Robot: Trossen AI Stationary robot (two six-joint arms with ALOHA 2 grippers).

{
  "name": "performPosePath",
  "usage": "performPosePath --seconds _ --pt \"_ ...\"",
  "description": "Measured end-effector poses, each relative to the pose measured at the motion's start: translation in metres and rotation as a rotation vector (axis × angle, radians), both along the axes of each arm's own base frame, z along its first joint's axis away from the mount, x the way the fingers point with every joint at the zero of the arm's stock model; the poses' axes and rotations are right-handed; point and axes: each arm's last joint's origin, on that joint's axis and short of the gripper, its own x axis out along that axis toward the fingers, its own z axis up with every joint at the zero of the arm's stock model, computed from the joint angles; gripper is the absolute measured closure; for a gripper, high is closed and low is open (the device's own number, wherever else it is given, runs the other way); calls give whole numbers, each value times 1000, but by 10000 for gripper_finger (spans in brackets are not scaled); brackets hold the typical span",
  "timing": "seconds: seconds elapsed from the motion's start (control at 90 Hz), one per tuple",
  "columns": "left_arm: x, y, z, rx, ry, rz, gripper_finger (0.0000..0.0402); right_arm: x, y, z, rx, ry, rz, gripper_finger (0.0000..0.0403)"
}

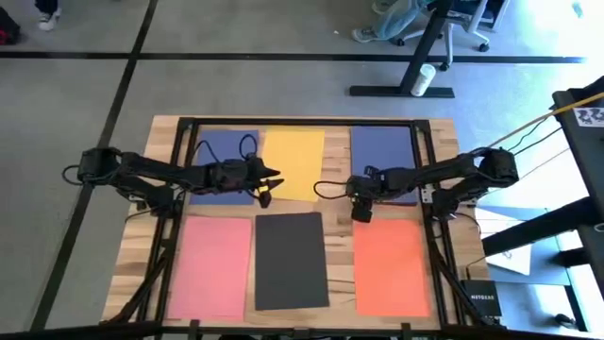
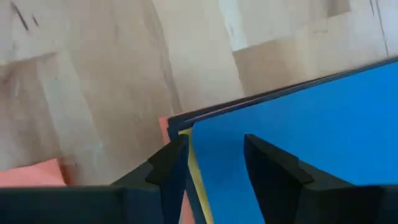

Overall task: Organize paper
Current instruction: Stack the blue paper on top of the other blue paper

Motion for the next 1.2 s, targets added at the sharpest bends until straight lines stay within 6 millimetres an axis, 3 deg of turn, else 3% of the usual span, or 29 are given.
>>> performPosePath --seconds 0.144,0.367,0.478,0.844,1.2 --pt "0 0 0 0 0 0 276 0 0 0 -10 1 0 271" --pt "0 0 0 -1 5 0 276 0 -11 0 -36 -7 -31 359" --pt "0 0 -1 -1 8 0 276 0 -15 0 -36 -7 -19 385" --pt "0 -1 -1 16 22 -13 276 0 -10 3 -17 -8 27 402" --pt "5 -13 8 76 -8 -81 283 17 14 43 -37 -151 130 403"
